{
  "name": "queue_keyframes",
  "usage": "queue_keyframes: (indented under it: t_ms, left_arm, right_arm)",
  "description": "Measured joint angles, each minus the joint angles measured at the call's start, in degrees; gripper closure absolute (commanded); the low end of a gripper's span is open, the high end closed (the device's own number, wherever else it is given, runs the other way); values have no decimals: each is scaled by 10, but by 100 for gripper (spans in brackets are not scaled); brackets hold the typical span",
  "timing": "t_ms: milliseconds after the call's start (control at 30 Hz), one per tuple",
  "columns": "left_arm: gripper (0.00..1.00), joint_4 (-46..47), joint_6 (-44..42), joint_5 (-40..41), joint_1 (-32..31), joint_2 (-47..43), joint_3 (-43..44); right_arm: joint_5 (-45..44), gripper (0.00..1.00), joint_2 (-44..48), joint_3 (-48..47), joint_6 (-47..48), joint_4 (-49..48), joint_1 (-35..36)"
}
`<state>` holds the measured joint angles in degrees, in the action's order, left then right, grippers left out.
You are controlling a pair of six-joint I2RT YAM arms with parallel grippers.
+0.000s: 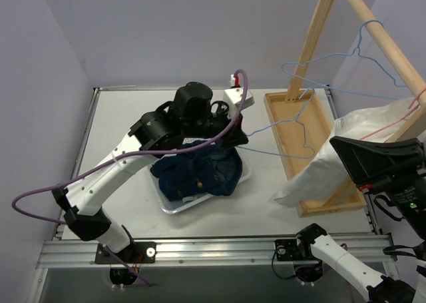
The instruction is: Remove the skirt from the hanger
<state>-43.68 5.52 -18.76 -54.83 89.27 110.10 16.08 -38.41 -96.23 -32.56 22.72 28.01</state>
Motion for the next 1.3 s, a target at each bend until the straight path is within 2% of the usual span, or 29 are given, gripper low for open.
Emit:
queue_keyframes:
  t_ms: [200,367,433,600,700,900,1133,1300]
  left_arm:
    - [98,0,-3,-28,-19,153,178]
    - [98,-27,-4,-50,-29,309,398]
    - [98,-24,-1,-61,-30,359,461]
    - [98,48,34,-100,-29,399,456]
    - [98,105,63,-128,-28,423,456]
    - [98,200,139,-180,-28,483,488]
    - [98,349,263,-234,-21,516,518]
    - [98,413,310,-252,-15,518,518]
  right_arm:
    - [43,100,18,20,-2,-14,6]
    - [94,100,60,60,-9,-22,7]
    - [124,100,85,69,-19,-32,7]
    - [210,100,114,85,-35,-54,1]
    - [249,100,113,106,-30,-22,-20]
    - [268,100,110,136,-7,73,-48]
    - [284,100,128,151,-11,83,-63]
    - [295,100,134,151,-13,83,-77]
